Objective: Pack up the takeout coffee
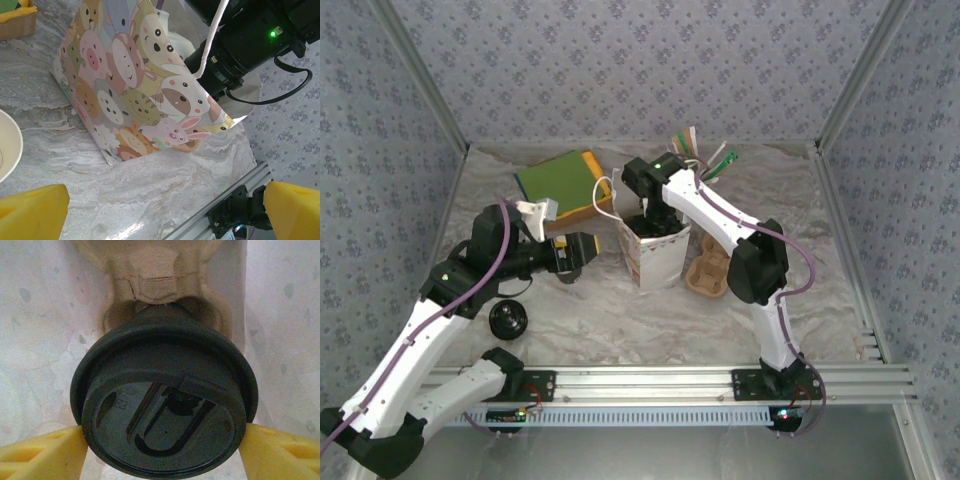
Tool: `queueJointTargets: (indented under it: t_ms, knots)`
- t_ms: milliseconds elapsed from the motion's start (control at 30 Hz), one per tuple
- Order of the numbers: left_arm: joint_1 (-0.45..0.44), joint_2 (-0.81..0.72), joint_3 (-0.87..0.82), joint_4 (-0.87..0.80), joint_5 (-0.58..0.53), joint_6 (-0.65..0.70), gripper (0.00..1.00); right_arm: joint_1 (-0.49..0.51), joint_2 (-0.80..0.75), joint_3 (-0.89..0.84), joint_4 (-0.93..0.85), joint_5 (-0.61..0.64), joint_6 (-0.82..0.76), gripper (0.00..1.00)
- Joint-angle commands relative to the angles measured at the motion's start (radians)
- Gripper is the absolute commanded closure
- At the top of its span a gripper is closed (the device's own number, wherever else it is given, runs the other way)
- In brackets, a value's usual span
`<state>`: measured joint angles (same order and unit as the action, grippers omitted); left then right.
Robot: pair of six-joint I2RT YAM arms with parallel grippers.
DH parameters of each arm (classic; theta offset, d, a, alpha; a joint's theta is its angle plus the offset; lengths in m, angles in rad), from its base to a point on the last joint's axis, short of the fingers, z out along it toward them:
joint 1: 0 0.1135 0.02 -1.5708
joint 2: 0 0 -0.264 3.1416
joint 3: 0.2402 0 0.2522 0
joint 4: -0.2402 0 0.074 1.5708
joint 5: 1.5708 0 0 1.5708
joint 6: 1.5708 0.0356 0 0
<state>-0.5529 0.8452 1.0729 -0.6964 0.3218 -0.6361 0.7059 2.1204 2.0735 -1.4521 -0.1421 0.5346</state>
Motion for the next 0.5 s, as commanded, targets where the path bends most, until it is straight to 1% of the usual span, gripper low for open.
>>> queueJointTargets:
  t_ms: [0, 467]
  knots:
    - [-0.009, -0.006, 0.005, 0.003, -0.008, 0.009, 0.00, 0.008, -0.031, 0.031, -0.045, 0.015, 0.022, 0.20]
    - [-0.009, -0.005, 0.004, 0.005, -0.009, 0.008, 0.00, 0.009, -0.029, 0.042, -0.052, 0.016, 0.024, 0.19]
